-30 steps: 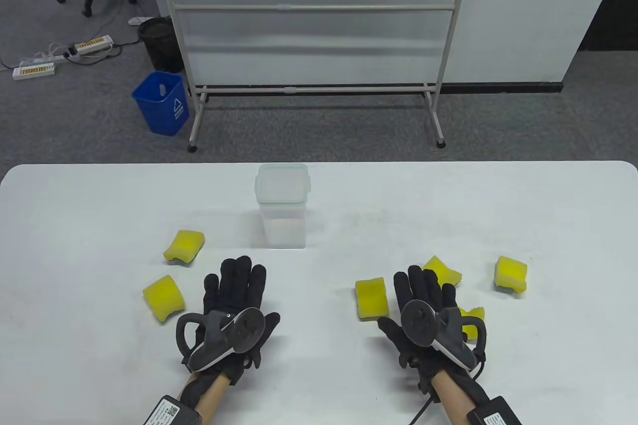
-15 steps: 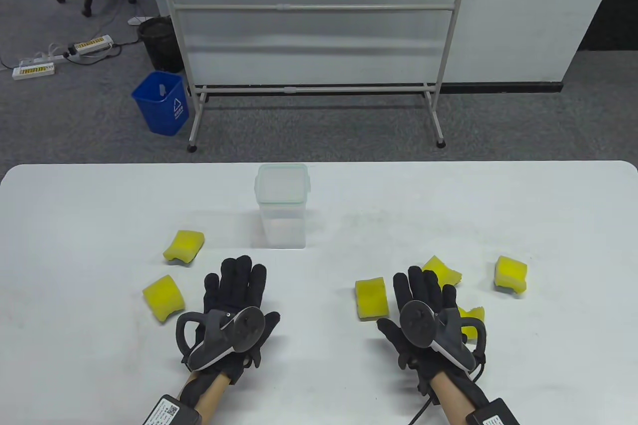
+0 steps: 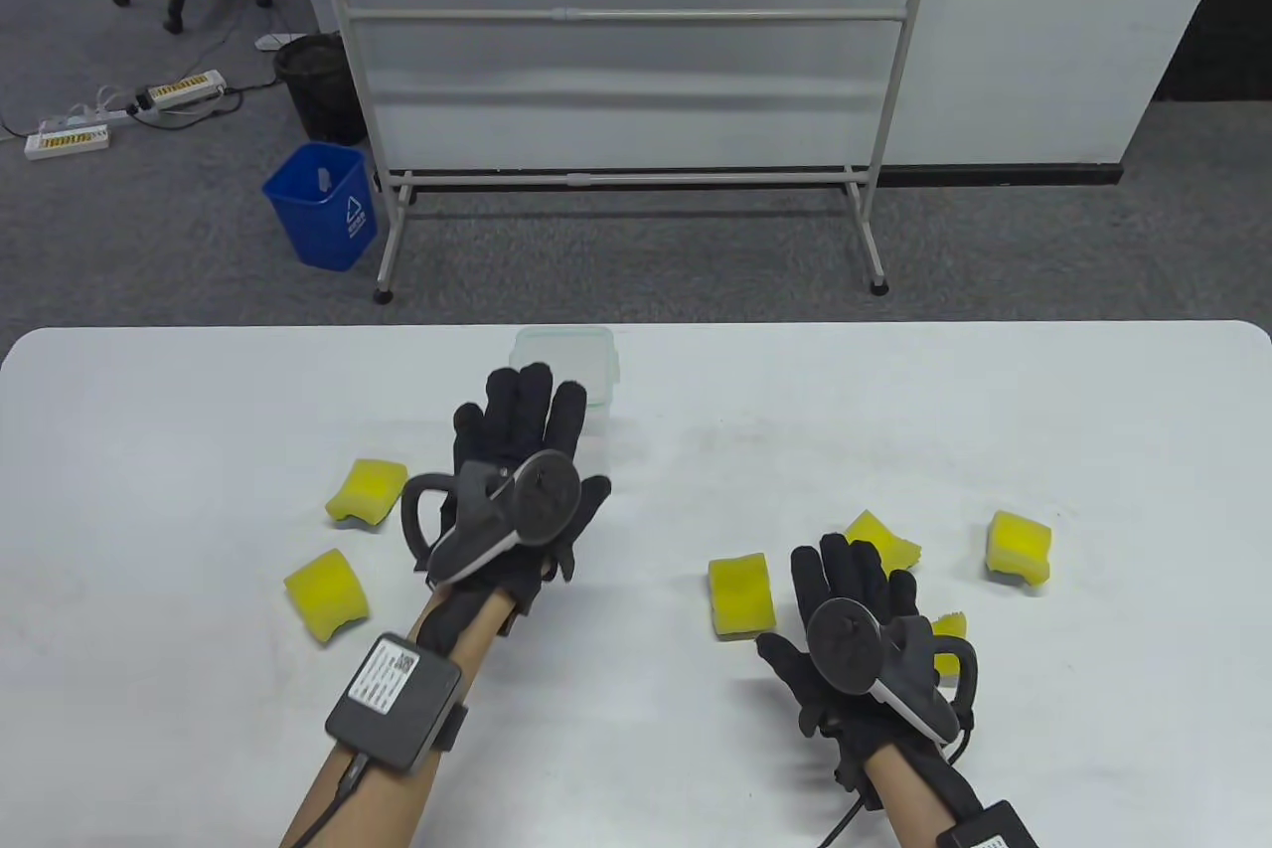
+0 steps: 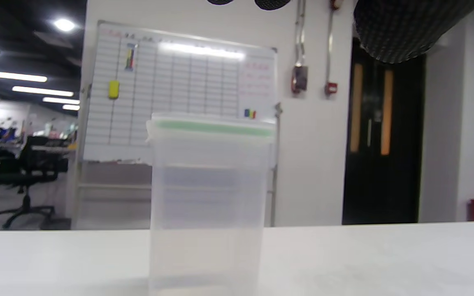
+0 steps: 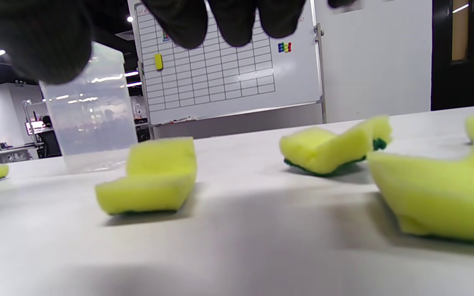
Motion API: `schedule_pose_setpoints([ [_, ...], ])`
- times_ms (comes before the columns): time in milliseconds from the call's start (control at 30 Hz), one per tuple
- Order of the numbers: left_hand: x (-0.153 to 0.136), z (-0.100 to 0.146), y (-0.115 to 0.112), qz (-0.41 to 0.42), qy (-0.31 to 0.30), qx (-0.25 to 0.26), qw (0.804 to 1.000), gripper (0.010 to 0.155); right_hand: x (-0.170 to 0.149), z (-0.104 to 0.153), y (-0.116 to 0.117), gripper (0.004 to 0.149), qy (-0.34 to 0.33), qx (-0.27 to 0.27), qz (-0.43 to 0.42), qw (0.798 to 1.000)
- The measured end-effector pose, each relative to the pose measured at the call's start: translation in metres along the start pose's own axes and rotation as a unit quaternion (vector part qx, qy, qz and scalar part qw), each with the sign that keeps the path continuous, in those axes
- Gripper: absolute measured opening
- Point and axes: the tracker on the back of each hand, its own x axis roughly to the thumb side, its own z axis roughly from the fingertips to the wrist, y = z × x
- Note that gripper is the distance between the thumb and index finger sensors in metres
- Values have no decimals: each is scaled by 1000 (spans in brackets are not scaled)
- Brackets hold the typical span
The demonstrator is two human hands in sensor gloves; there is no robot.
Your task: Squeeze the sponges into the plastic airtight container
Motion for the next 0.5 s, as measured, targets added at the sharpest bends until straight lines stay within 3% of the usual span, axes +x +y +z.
schedule_pose_setpoints([
  [67,-2,-33,-6,4,23,-45,999,86,1,1,-2,89,-4,-6,-2,1000],
  [200,-8,-66,-29,15,58,-128,990,90,0,1,-4,88,-5,-7,-7,1000],
  [367,-22,-79,-54,25,77,-173,982,92,-3,1,-5,88,-1,-4,-14,1000],
  [433,-22,-77,-56,20,74,-129,989,90,-4,0,-5,88,1,-3,-15,1000],
  [500,-21,-74,-56,9,68,-136,988,89,-6,-1,-5,88,4,-1,-17,1000],
])
